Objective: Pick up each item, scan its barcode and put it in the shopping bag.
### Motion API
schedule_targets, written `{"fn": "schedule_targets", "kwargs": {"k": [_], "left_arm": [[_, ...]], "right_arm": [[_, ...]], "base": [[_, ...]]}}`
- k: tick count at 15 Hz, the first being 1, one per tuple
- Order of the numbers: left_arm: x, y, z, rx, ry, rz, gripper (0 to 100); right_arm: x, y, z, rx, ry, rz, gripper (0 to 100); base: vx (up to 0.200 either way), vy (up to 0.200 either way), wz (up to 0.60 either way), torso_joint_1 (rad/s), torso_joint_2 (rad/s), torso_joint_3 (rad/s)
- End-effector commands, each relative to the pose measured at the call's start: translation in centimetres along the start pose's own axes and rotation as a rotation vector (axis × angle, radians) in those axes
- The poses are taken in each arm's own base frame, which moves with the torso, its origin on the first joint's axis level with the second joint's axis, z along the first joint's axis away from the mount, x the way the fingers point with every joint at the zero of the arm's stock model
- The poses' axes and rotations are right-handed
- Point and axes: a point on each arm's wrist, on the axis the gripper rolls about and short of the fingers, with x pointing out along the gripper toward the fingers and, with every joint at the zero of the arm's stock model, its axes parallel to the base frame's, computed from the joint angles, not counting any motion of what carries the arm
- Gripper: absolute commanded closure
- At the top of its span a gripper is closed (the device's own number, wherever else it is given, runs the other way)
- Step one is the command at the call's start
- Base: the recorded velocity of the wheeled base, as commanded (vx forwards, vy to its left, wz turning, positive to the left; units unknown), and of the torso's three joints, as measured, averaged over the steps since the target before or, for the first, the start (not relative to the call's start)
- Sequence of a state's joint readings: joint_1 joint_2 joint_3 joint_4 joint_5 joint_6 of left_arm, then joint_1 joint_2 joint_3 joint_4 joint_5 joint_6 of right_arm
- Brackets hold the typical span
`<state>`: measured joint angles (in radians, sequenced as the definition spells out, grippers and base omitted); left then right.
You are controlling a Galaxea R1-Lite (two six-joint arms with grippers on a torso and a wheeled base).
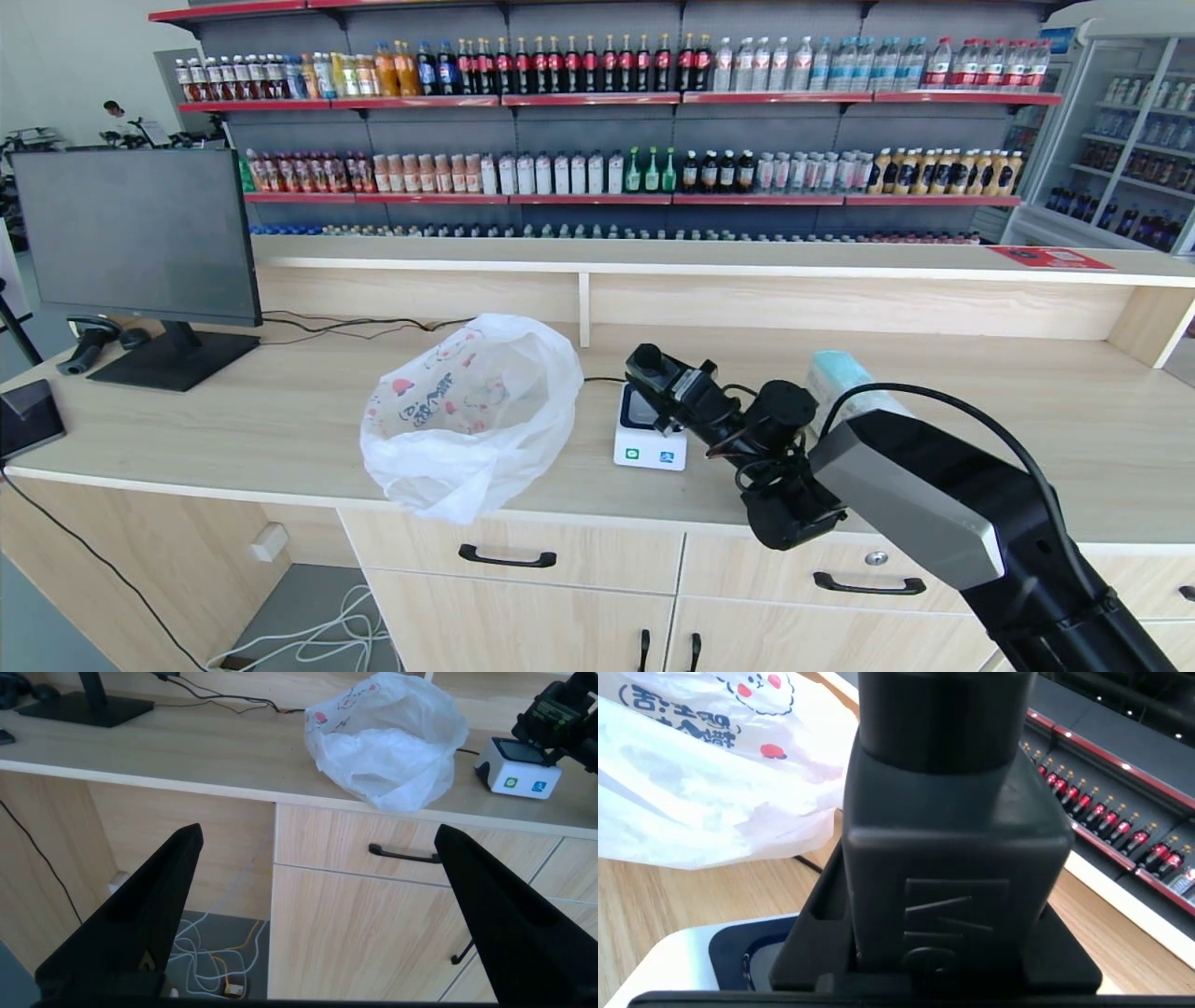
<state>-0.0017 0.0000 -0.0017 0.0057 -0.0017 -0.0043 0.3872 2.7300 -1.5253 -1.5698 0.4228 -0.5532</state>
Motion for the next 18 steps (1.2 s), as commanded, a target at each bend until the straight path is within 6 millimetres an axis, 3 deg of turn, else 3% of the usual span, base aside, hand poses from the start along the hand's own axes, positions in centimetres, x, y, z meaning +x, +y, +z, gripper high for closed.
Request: {"fn": "schedule_targets", "kwargs": {"k": [1,9,11,16,18], "left_arm": [[0.0,0.0,0.0,0.0,0.001,0.0,0],[0.0,0.0,0.0,0.0,0.001,0.0,0],[0.0,0.0,0.0,0.0,0.001,0.0,0],[0.0,0.0,0.0,0.0,0.001,0.0,0],[0.0,0.0,0.0,0.0,0.001,0.0,0]], "right_arm": [[0.0,-0.1,0.0,-0.001,-0.001,-0.001,100],[0.4,0.5,0.8,0.02,-0.016,0.014,100],[0.5,0.0,2.5,0.043,-0.027,0.018,100],[-1.4,-0.2,8.0,0.085,0.035,0.05,100],[-1.5,-0.9,12.2,0.121,0.035,-0.021,100]], "base": [[0.0,0.0,0.0,0.0,0.0,0.0],[0.0,0.0,0.0,0.0,0.0,0.0],[0.0,0.0,0.0,0.0,0.0,0.0],[0.0,0.0,0.0,0.0,0.0,0.0],[0.0,0.0,0.0,0.0,0.0,0.0]]}}
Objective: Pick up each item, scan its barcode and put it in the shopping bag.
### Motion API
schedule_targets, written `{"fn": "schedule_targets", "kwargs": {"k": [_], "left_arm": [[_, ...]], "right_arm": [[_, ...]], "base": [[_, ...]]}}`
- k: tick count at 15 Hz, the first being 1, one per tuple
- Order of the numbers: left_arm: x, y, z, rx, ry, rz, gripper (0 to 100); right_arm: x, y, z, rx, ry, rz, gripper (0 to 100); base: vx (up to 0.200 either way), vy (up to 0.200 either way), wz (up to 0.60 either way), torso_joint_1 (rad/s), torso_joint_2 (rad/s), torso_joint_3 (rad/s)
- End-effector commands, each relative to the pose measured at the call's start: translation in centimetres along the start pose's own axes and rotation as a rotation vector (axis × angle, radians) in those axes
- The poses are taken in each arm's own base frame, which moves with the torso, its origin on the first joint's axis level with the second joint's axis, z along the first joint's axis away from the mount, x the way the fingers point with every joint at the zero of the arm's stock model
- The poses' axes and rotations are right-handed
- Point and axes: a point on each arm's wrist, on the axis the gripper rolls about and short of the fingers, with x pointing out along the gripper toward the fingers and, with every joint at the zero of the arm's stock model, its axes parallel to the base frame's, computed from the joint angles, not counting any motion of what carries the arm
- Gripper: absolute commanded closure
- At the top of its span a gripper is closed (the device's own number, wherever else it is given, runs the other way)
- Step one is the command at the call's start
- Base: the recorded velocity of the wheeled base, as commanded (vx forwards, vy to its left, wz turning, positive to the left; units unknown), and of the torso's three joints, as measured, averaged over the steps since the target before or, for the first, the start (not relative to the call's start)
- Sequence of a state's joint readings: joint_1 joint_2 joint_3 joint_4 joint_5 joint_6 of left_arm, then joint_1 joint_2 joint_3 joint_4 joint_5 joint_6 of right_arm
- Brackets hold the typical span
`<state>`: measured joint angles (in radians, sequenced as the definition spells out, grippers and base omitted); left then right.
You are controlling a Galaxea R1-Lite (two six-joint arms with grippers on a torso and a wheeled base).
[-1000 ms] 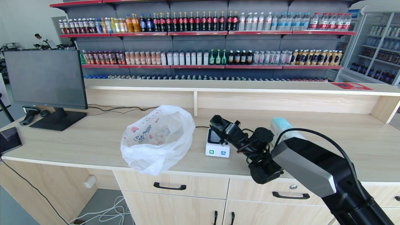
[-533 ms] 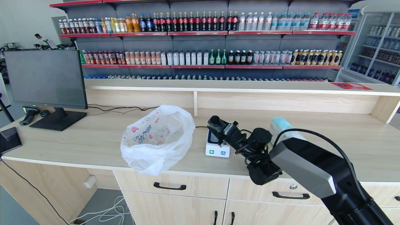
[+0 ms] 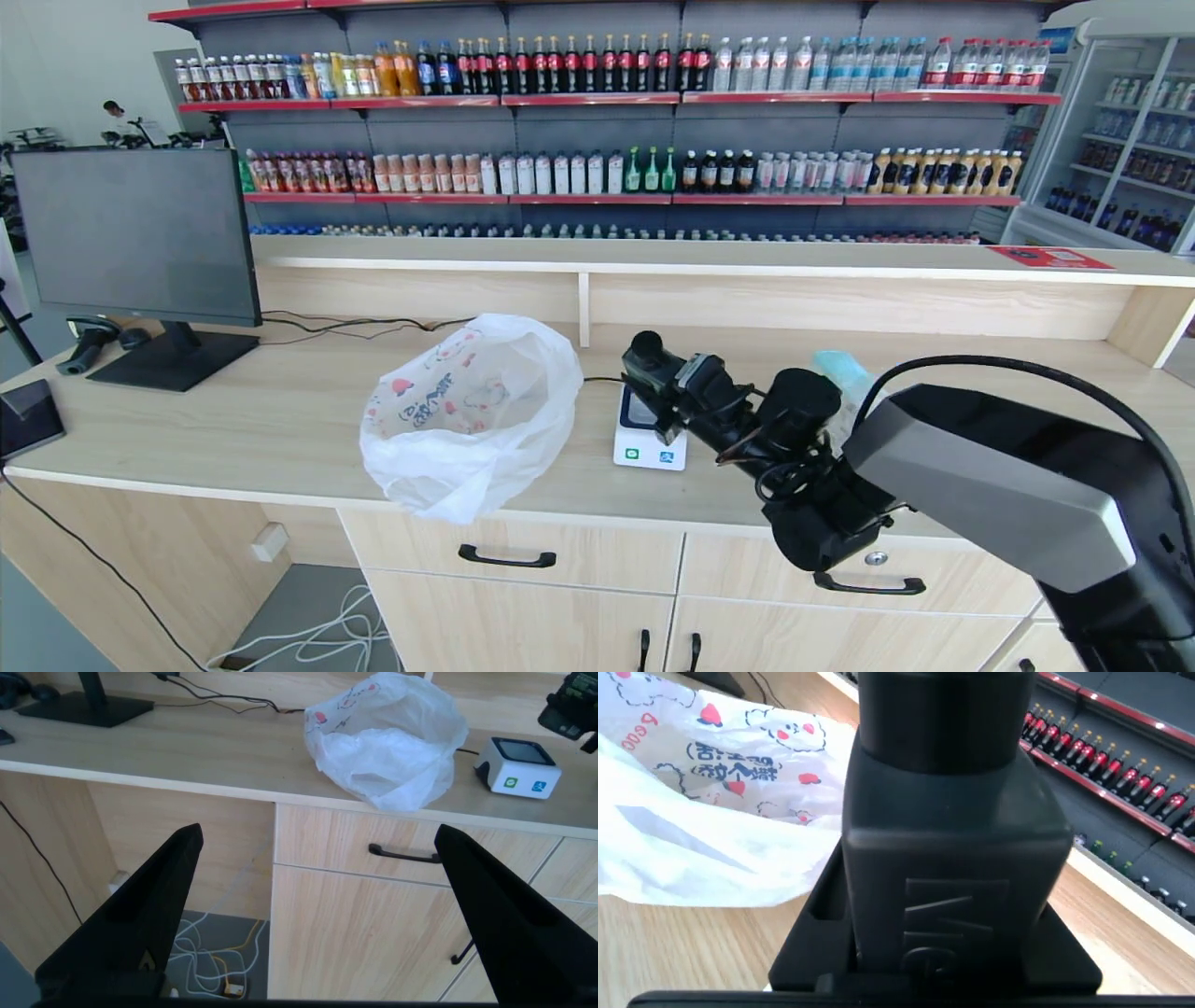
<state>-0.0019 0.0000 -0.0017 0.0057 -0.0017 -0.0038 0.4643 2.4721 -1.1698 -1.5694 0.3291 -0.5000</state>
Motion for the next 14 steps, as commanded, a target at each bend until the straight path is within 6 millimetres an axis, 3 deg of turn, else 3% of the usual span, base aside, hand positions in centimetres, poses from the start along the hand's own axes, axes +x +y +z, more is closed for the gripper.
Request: {"fn": "schedule_targets", "kwargs": {"k": [1,3,4,6,9,12,14], "left_arm": [[0.0,0.0,0.0,-0.001,0.001,0.001,0],[0.0,0.0,0.0,-0.001,0.001,0.001,0],[0.0,0.0,0.0,-0.001,0.001,0.001,0],[0.0,0.0,0.0,-0.001,0.001,0.001,0],[0.0,0.0,0.0,-0.001,0.001,0.001,0],[0.0,0.0,0.0,-0.001,0.001,0.001,0],[0.0,0.0,0.0,-0.001,0.001,0.001,0]], "right_arm": [[-0.5,-1.3,6.3,0.019,-0.059,-0.066,100],[-2.3,-2.7,9.7,0.028,-0.08,-0.09,100],[-4.2,-3.3,11.4,0.062,-0.048,-0.134,100],[-6.7,-3.7,13.2,0.108,-0.003,-0.206,100],[-12.6,-3.7,16.8,0.151,0.026,-0.224,100],[-19.2,-2.2,17.8,0.235,0.125,-0.228,100],[-21.1,-1.5,17.9,0.291,0.153,-0.228,100]], "base": [[0.0,0.0,0.0,0.0,0.0,0.0],[0.0,0.0,0.0,0.0,0.0,0.0],[0.0,0.0,0.0,0.0,0.0,0.0],[0.0,0.0,0.0,0.0,0.0,0.0],[0.0,0.0,0.0,0.0,0.0,0.0],[0.0,0.0,0.0,0.0,0.0,0.0],[0.0,0.0,0.0,0.0,0.0,0.0]]}}
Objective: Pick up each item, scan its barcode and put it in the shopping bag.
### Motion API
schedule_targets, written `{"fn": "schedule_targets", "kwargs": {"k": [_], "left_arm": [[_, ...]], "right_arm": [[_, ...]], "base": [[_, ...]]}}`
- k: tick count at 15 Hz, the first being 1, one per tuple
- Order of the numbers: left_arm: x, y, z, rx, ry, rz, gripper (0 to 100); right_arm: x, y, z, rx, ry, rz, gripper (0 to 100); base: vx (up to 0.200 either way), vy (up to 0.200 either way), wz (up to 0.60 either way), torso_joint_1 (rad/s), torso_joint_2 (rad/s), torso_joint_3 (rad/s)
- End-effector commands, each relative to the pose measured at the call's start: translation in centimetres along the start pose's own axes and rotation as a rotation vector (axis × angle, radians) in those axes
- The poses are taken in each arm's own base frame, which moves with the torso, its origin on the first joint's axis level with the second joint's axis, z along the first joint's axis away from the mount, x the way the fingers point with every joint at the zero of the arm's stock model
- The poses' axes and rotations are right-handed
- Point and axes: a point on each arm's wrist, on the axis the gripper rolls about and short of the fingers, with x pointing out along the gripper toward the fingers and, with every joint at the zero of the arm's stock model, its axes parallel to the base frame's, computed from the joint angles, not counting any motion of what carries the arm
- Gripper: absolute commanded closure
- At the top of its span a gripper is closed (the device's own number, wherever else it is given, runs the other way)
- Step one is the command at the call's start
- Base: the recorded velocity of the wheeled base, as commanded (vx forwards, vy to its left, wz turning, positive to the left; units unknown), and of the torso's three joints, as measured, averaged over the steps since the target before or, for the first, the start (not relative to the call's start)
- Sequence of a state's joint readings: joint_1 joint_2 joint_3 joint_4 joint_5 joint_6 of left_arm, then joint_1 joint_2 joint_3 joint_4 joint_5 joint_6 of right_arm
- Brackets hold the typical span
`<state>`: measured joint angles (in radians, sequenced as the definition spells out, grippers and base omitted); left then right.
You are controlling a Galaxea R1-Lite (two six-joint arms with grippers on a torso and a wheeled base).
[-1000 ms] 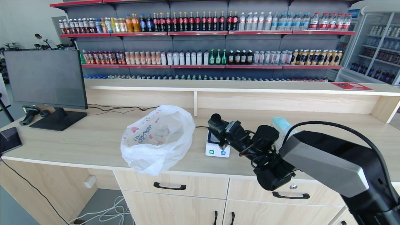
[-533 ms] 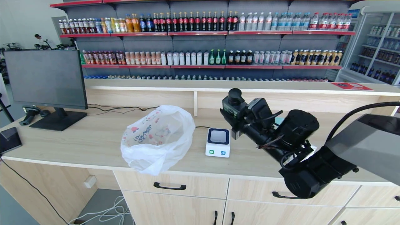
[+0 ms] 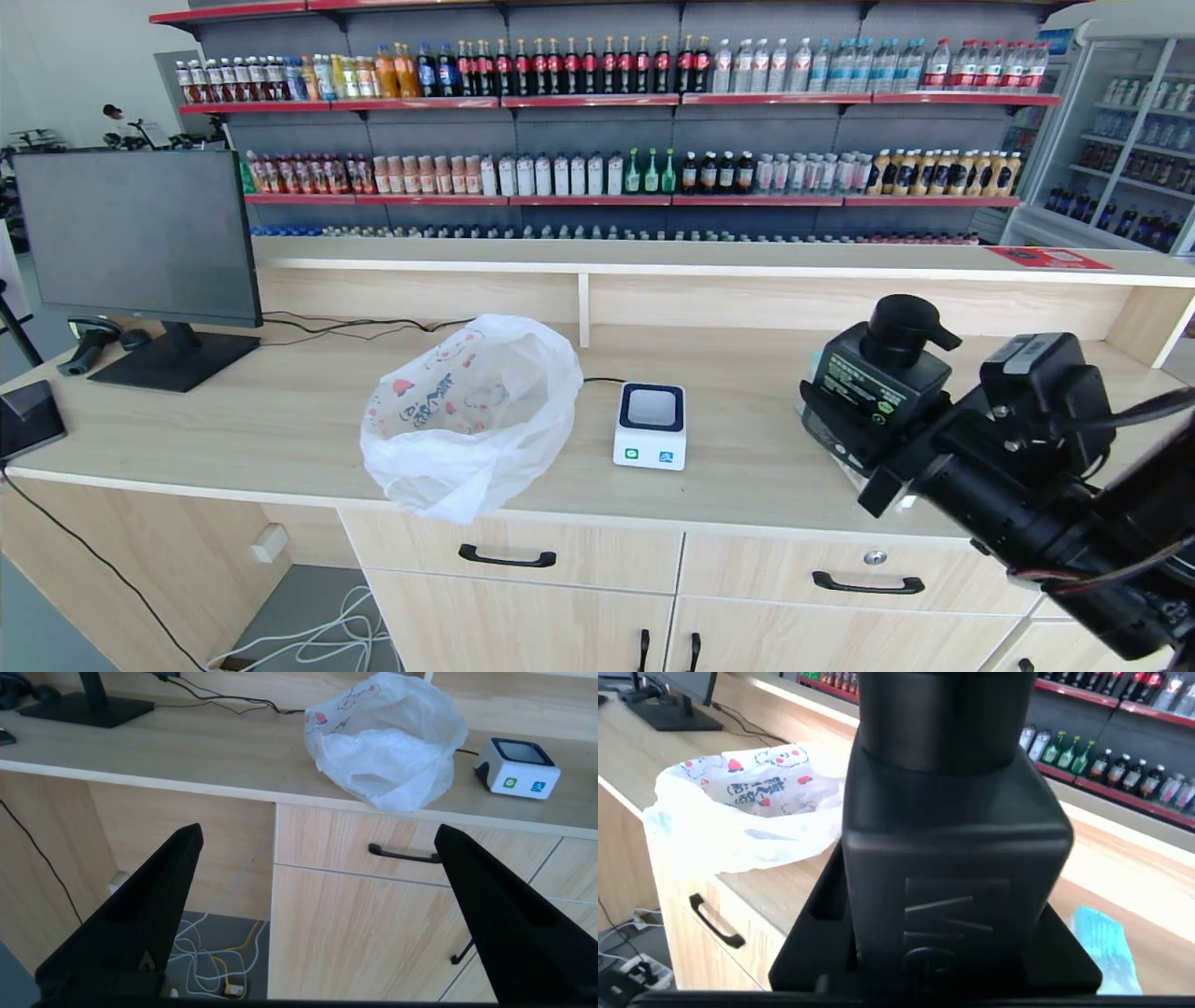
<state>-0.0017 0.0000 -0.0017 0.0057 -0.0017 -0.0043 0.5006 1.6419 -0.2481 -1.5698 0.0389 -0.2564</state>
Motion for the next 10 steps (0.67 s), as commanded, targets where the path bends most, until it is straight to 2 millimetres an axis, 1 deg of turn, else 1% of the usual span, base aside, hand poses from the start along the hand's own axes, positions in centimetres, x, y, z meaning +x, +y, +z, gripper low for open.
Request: {"fn": "schedule_targets", "kwargs": {"k": [1,2,4,7,10], "left_arm": [[0.0,0.0,0.0,0.001,0.001,0.0,0],[0.0,0.0,0.0,0.001,0.001,0.0,0],[0.0,0.0,0.0,0.001,0.001,0.0,0],[0.0,0.0,0.0,0.001,0.001,0.0,0],[0.0,0.0,0.0,0.001,0.001,0.0,0]], "right_arm": [[-4.2,-0.1,0.9,0.046,-0.006,-0.015,100],[-5.2,0.1,0.5,0.064,0.019,-0.008,100],[-6.8,0.2,0.4,0.08,0.032,-0.005,100],[-7.3,0.0,0.9,0.117,0.007,-0.012,100],[-7.3,-0.3,0.7,0.132,0.014,-0.033,100]], "base": [[0.0,0.0,0.0,0.0,0.0,0.0],[0.0,0.0,0.0,0.0,0.0,0.0],[0.0,0.0,0.0,0.0,0.0,0.0],[0.0,0.0,0.0,0.0,0.0,0.0],[-0.2,0.0,0.0,0.007,0.0,0.002]]}}
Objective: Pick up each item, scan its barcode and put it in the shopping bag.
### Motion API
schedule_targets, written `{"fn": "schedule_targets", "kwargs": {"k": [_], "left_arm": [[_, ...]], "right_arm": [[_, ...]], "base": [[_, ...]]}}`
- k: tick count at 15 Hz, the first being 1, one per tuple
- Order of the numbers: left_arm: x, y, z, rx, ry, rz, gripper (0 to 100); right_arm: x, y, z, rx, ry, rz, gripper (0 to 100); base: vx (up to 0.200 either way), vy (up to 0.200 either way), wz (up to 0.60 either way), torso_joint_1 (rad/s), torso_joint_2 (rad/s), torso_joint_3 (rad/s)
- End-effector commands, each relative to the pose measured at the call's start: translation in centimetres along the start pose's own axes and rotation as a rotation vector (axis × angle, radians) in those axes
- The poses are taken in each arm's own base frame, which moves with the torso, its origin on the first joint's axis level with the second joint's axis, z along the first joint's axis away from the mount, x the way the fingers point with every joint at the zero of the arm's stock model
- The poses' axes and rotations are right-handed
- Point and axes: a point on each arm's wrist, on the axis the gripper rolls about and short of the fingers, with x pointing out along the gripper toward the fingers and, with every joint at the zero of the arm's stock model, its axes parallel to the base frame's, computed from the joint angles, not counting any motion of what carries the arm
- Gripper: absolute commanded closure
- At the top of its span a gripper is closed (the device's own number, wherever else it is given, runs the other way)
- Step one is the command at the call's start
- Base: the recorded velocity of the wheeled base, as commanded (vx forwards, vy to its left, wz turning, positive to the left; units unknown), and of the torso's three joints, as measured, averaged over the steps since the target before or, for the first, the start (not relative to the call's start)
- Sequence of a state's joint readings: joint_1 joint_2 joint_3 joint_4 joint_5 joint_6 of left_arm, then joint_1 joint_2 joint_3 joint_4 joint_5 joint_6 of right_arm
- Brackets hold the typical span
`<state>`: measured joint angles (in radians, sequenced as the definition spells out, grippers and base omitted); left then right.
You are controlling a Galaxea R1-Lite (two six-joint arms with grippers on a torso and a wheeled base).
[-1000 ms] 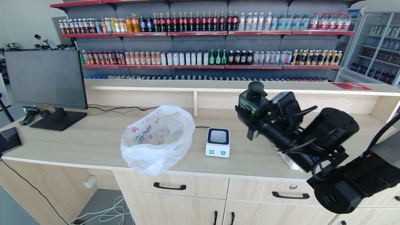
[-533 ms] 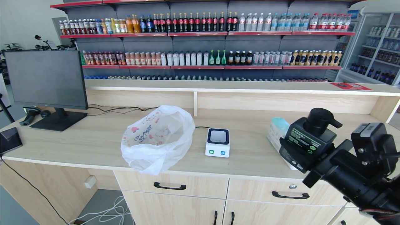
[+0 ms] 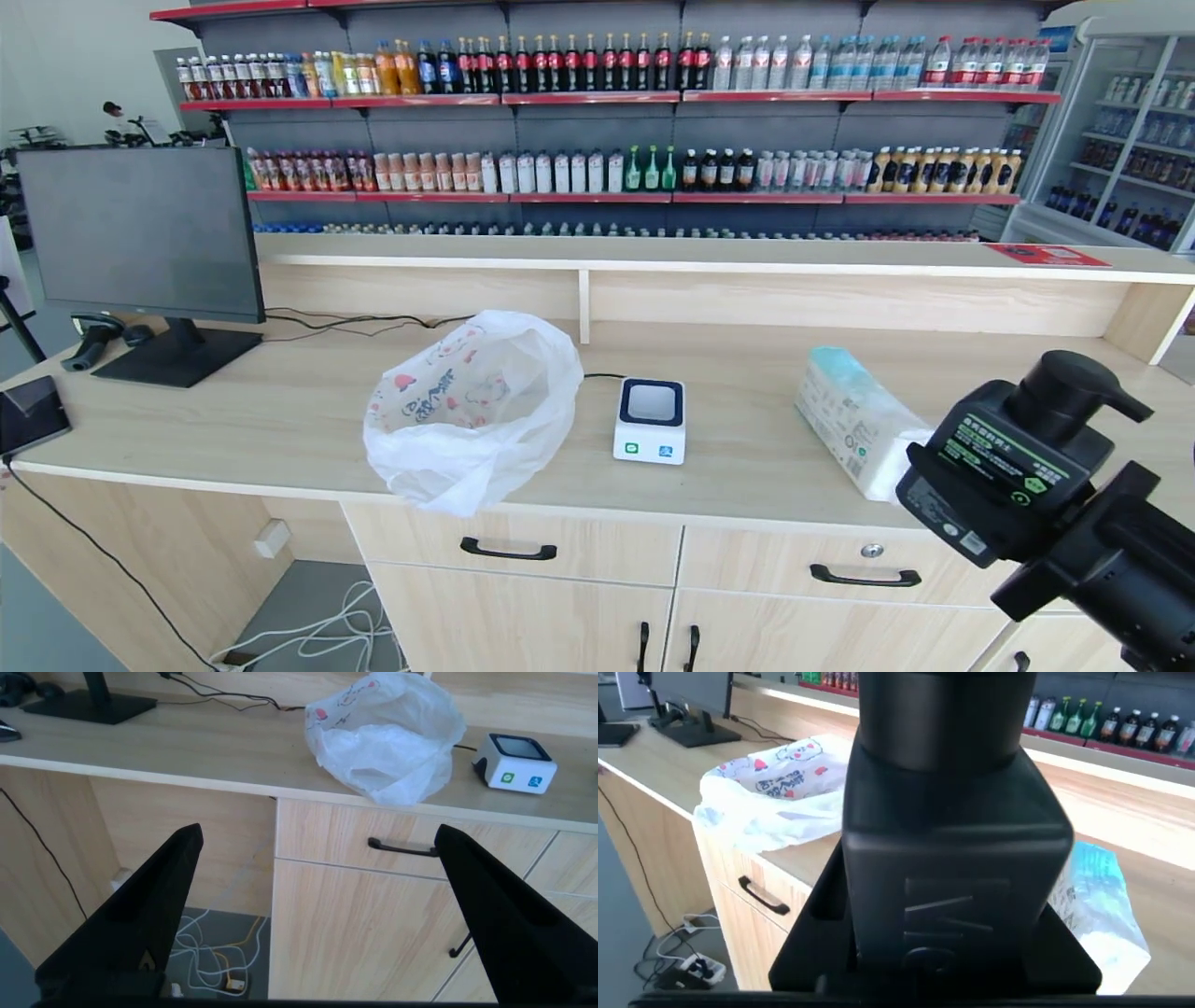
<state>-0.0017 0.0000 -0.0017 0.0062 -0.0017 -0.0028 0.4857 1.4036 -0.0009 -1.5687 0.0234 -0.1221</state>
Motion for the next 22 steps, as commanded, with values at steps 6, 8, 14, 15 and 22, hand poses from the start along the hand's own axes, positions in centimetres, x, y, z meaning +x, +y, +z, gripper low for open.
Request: {"fn": "schedule_targets", "kwargs": {"k": [6,8,14,15,22], "left_arm": [[0.0,0.0,0.0,-0.003,0.0,0.0,0],[0.0,0.0,0.0,-0.003,0.0,0.0,0],[0.0,0.0,0.0,-0.005,0.0,0.0,0],[0.0,0.0,0.0,-0.005,0.0,0.0,0],[0.0,0.0,0.0,-0.006,0.0,0.0,0]], "right_arm": [[-0.1,-0.12,0.1,0.003,-0.007,-0.007,100],[-0.17,-0.13,0.21,0.004,-0.013,-0.007,100],[-0.35,-0.15,0.45,0.004,-0.026,-0.009,100],[-0.35,-0.15,0.45,0.004,-0.026,-0.009,100],[-0.37,-0.13,0.48,0.004,-0.028,-0.008,100]], "base": [[-0.1,0.0,0.0,0.002,0.0,0.001],[-0.2,0.0,0.0,0.037,0.02,-0.007],[-0.067,0.0,0.0,-0.001,0.0,-0.002],[0.0,0.0,0.0,0.0,0.0,0.0],[0.0,0.2,0.0,0.009,0.01,0.002]]}}
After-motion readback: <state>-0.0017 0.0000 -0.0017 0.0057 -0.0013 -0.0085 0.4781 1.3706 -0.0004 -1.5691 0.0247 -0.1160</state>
